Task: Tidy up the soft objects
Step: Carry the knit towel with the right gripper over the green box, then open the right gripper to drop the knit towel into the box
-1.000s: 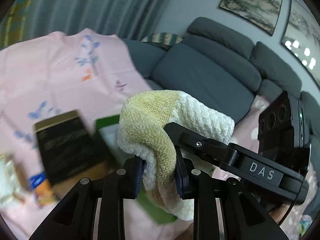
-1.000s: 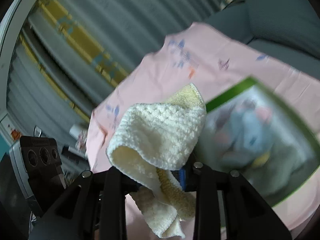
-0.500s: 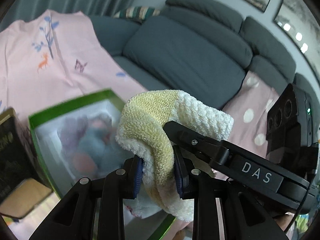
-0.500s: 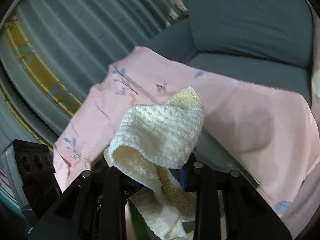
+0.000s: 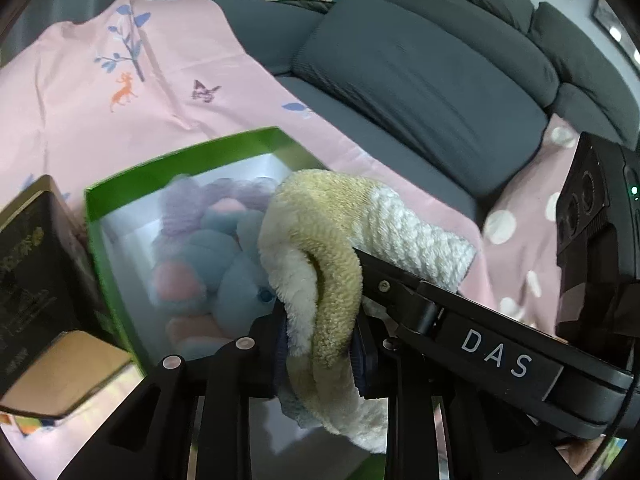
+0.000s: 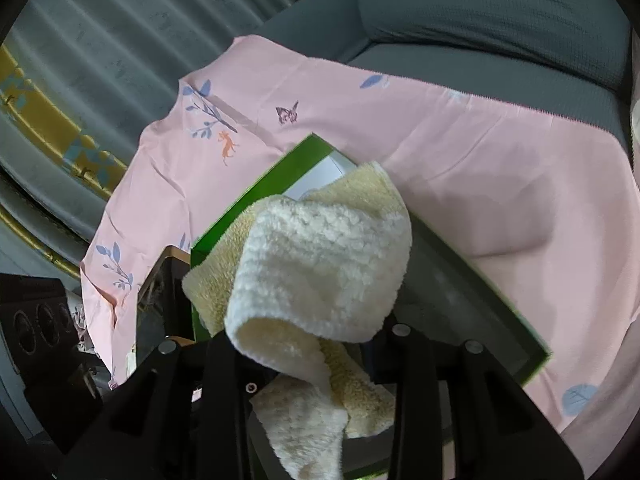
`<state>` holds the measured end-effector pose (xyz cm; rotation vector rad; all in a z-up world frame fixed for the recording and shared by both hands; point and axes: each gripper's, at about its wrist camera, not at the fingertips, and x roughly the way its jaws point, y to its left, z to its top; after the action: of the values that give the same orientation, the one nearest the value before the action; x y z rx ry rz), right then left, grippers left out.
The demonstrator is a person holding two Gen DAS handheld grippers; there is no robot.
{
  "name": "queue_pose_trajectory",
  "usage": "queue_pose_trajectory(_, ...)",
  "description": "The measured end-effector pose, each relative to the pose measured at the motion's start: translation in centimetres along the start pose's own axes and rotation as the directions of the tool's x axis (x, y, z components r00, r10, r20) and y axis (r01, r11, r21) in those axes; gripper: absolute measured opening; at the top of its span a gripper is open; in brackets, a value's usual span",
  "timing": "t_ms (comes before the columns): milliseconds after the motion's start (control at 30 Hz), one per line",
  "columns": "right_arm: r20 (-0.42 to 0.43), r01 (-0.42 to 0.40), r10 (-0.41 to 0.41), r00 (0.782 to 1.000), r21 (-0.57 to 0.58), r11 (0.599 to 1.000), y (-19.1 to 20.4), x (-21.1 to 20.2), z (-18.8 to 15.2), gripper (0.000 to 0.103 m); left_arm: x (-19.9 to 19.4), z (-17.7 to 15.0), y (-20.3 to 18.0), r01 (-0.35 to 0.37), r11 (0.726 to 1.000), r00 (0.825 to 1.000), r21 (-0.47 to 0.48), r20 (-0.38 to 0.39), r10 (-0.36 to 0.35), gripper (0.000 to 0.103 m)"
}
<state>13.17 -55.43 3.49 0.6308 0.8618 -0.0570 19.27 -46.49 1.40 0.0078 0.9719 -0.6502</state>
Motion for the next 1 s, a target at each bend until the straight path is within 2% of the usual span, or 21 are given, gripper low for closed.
queue_pose_trajectory(100,-0.010,-0.001,0.001,1.000,-0.005,1.000,0.2,0.6,0.1,0.034,0.3,0.0,0.6,-0.019,0.999,1.000,-0.026,-0.007,0.019,0.027)
queue_pose_trajectory(200,-0.031,0.029,-0.029,0.999,0.008,1.000,-0.2,1.2,0.1,0.035,0.7,-0.1,0.1,-0.061,0.998,0.998,0.009,-0.010,0.061,0.027)
queue_pose_trajectory(267,-0.031,0.063,-0.063,0.998,0.003,0.998,-0.4,1.3,0.0,0.037,0.9,-0.2,-0.2,-0.063,0.998,0.998,0.014,-0.018,0.063,0.027)
queue_pose_trajectory(400,-0.030,0.081,-0.081,0.996,0.024,0.996,-1.2,1.1,0.1,0.042,1.4,-0.2,-0.4,-0.057,0.998,0.998,0.011,-0.034,0.057,0.030)
queue_pose_trajectory(467,-0.027,0.111,-0.110,0.994,0.027,0.993,-1.5,0.9,0.0,0.047,1.4,-0.3,-0.5,-0.038,0.999,0.998,0.017,-0.042,0.039,0.046)
queue_pose_trajectory(533,-0.012,0.124,-0.123,0.992,0.027,0.992,-1.6,0.4,0.1,0.047,1.2,-0.6,-0.3,-0.004,1.000,0.998,-0.001,-0.066,0.004,0.060)
queue_pose_trajectory(567,-0.005,0.119,-0.119,0.993,0.027,0.993,-1.6,0.1,0.1,0.048,1.0,-0.7,-0.3,0.004,1.000,0.997,-0.011,-0.072,-0.005,0.064)
queue_pose_trajectory(667,0.029,0.106,-0.106,0.994,0.004,0.994,-1.0,-1.3,-0.2,0.069,-0.1,-1.1,-0.2,0.024,0.999,0.998,-0.028,-0.065,-0.026,0.065)
queue_pose_trajectory(700,0.043,0.111,-0.111,0.993,-0.007,0.994,-0.8,-1.7,-0.4,0.081,-0.8,-1.3,-0.2,0.027,0.999,0.998,-0.027,-0.057,-0.029,0.065)
queue_pose_trajectory(733,0.064,0.118,-0.116,0.991,-0.026,0.993,-0.3,-2.5,-0.6,0.084,-1.2,-1.5,-0.2,0.030,0.999,0.998,-0.027,-0.051,-0.031,0.069)
queue_pose_trajectory(767,0.074,0.117,-0.115,0.991,-0.036,0.992,-0.1,-2.9,-0.8,0.084,-2.0,-1.8,-0.2,0.036,0.999,0.998,-0.027,-0.041,-0.037,0.077)
queue_pose_trajectory(800,0.084,0.114,-0.110,0.990,-0.044,0.992,0.1,-3.4,-0.9,0.084,-2.6,-2.0,-0.2,0.036,0.999,0.999,-0.025,-0.033,-0.037,0.079)
queue_pose_trajectory(1000,0.168,0.126,-0.113,0.979,-0.068,0.990,1.3,-6.9,-2.2,0.087,-7.2,-3.5,0.6,0.010,0.999,0.999,-0.031,0.036,-0.009,0.080)
